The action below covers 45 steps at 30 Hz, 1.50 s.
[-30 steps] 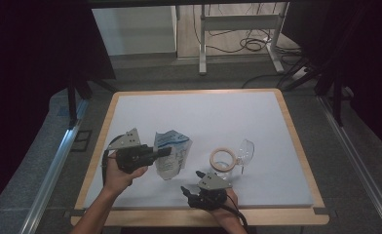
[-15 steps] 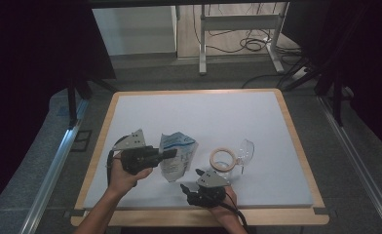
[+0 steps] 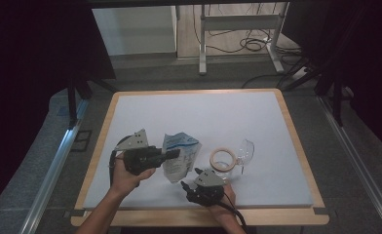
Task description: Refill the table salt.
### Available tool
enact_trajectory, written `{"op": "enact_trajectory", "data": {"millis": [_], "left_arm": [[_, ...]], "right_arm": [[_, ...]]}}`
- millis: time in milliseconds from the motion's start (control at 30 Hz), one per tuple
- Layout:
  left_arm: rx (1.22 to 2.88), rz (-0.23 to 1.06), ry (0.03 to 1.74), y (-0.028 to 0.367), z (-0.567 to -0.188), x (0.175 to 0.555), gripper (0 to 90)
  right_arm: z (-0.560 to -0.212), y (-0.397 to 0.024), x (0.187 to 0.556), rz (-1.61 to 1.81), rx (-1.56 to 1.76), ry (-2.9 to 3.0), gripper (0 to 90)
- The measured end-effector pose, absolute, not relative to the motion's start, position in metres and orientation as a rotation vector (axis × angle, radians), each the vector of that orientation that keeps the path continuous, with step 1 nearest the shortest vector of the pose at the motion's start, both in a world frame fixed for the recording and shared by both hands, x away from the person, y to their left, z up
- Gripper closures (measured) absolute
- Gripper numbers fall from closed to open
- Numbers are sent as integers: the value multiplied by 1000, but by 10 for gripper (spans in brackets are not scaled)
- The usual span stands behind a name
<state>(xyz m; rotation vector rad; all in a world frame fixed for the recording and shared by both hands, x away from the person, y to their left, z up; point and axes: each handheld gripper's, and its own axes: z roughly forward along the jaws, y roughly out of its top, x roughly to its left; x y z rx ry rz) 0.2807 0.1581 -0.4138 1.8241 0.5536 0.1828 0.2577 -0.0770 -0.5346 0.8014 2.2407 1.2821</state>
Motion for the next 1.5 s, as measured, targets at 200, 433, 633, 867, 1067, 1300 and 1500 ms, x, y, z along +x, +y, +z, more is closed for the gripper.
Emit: {"op": "enact_trajectory", "data": {"millis": [200,433,633,867,1067,1300,1500], "left_arm": [[1829,171,553,153,-416,281,900],[1832,173,553,150,-415,282,900],[1839,183,569,148,-416,285,900],[1840,178,581,143,-416,288,900],[1836,186,581,140,-414,288,900],[1837,188,585,136,-413,290,900],[1833,183,590,133,-412,290,900]], "right_arm": [[-531,-74,258,1290,786,2213,369],[-531,-73,255,1275,745,2181,462],[-531,-71,253,1254,719,2173,537],[-532,-67,250,1252,686,2177,547],[-531,-67,247,1289,656,2164,529],[-532,-67,247,1308,633,2165,529],[-531,-69,247,1338,630,2174,529]]}}
